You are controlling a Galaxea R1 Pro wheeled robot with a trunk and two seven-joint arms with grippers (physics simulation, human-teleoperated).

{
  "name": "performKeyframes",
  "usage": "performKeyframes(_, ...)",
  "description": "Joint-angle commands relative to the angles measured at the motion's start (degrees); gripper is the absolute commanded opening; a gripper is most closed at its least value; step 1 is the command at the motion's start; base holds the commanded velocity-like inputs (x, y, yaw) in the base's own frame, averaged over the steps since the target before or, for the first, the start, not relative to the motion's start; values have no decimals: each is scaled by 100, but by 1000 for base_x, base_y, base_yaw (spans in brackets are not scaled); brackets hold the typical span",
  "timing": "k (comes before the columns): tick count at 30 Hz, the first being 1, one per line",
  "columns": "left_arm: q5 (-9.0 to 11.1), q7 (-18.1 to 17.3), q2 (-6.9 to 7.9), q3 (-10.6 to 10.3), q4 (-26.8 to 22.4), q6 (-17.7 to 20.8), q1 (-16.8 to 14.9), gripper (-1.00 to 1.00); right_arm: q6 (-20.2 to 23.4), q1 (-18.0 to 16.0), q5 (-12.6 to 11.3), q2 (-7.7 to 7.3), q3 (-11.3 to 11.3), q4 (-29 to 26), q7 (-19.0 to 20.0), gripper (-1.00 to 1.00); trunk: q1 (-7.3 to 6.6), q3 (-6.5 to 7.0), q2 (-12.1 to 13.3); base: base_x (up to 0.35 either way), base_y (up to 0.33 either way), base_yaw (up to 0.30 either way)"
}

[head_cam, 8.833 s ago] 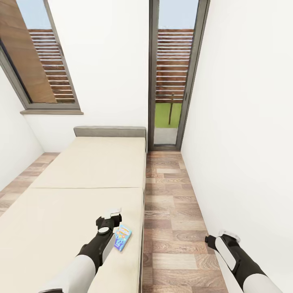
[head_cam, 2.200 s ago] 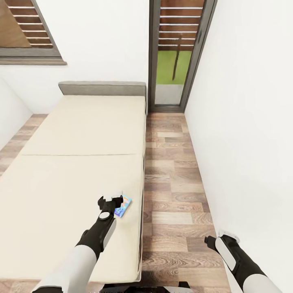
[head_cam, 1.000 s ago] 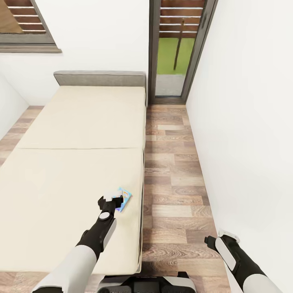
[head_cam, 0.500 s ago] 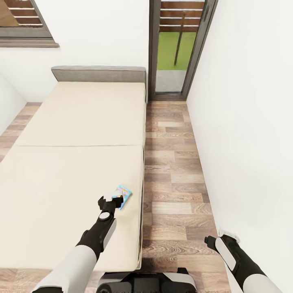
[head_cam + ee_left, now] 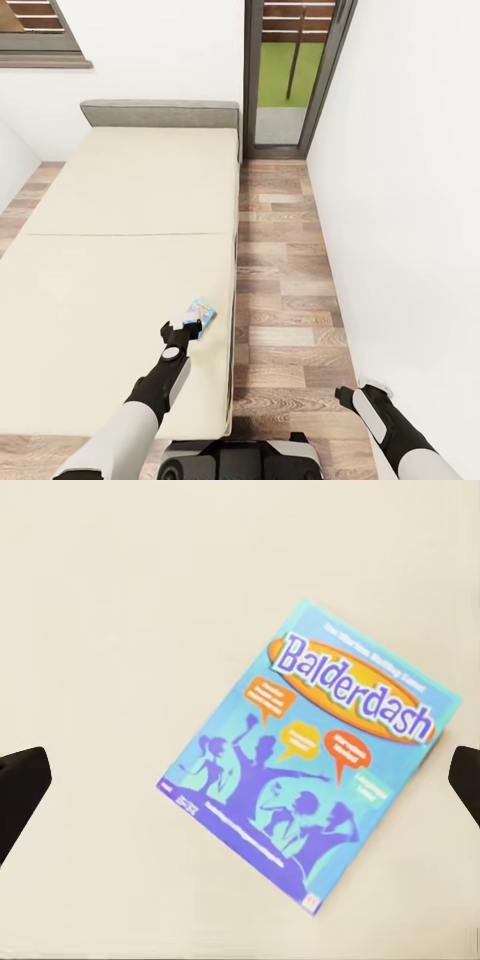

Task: Put all the toys in the child's room - the three board games (two on the bed and one on the table), the two jigsaw puzzles on the table, and the tennis ball on the table - inside the toy box on the table in the child's room.

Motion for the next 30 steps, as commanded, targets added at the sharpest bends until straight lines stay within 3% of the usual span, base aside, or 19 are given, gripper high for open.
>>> performKeyframes(1, 1, 3, -7, 28, -1, -7, -3, 100, 19, -1, -52, -5, 23, -10, -46, 100, 3, -17, -9, 0, 0, 0)
performKeyframes(5, 269, 8, -7, 26, -341, 119, -92, 100, 21, -1, -62, 1, 22, -10, -46, 100, 3, -54, -9, 0, 0, 0)
performKeyframes(8, 382, 3, -7, 20, -728, 716, -175, 100, 20, -1, -72, 3, 26, -10, -46, 100, 3, -82, -9, 0, 0, 0)
performKeyframes(10, 429, -1, -7, 18, -885, 1309, -361, 100, 19, -1, -70, 3, 29, -10, -46, 100, 3, -101, -9, 0, 0, 0)
performKeyframes(13, 478, 2, -7, 18, -925, 1568, -623, 100, 19, -1, -70, 3, 30, -10, -47, 100, 3, -129, -9, 0, 0, 0)
performKeyframes(19, 696, 1, -7, 17, -911, 2486, -1176, 100, 19, -1, -70, 3, 29, -10, -49, 100, 3, -186, -9, 0, 0, 0)
performKeyframes(23, 860, 6, -7, 17, -903, 2693, -1393, 100, 19, -1, -70, 3, 30, -10, -46, 100, 3, -223, -9, 0, 0, 0)
performKeyframes(30, 906, 53, -7, 17, -899, 2789, -1473, 100, 21, -1, -75, 3, 29, -10, -46, 100, 3, -289, -9, 0, 0, 0)
